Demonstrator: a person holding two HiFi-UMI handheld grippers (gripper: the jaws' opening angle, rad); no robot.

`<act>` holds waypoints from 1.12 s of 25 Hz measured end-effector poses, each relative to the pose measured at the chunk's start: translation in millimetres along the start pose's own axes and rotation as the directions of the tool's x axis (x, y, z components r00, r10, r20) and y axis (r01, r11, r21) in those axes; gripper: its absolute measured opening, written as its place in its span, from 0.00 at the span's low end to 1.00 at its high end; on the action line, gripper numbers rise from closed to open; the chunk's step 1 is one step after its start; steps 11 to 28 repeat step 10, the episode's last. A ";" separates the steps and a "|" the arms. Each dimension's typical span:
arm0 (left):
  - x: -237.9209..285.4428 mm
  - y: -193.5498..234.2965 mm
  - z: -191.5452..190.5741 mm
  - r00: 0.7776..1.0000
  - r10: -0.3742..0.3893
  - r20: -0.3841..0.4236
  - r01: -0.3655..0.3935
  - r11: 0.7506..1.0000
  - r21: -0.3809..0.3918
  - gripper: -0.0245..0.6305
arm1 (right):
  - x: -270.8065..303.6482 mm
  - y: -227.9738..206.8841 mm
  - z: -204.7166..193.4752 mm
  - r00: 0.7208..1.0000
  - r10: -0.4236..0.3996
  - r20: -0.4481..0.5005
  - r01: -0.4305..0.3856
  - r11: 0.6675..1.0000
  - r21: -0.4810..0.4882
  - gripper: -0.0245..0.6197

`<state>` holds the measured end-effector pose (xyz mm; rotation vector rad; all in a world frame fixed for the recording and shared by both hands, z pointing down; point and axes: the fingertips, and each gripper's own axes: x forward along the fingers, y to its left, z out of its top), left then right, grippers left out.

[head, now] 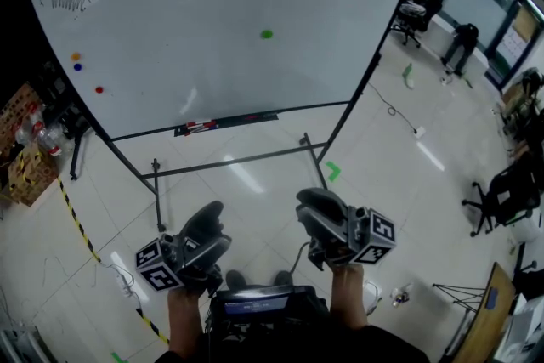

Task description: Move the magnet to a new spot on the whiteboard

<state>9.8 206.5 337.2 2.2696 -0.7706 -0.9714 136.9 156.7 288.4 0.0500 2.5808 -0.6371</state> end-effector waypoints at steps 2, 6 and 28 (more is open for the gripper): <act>6.5 -0.4 -5.1 1.000 0.010 -0.004 -0.010 1.000 0.005 0.66 | -8.2 -3.3 4.7 1.000 0.006 0.011 -0.006 1.000 0.012 0.23; 16.1 3.6 -13.3 0.999 0.030 -0.011 -0.030 0.999 0.012 0.66 | -19.0 -11.0 14.0 1.000 0.019 0.025 -0.019 1.000 0.024 0.23; 28.3 8.3 -19.2 0.999 0.041 -0.008 -0.040 0.999 0.017 0.66 | -26.9 -20.0 23.1 0.999 0.032 0.025 -0.033 0.999 0.030 0.23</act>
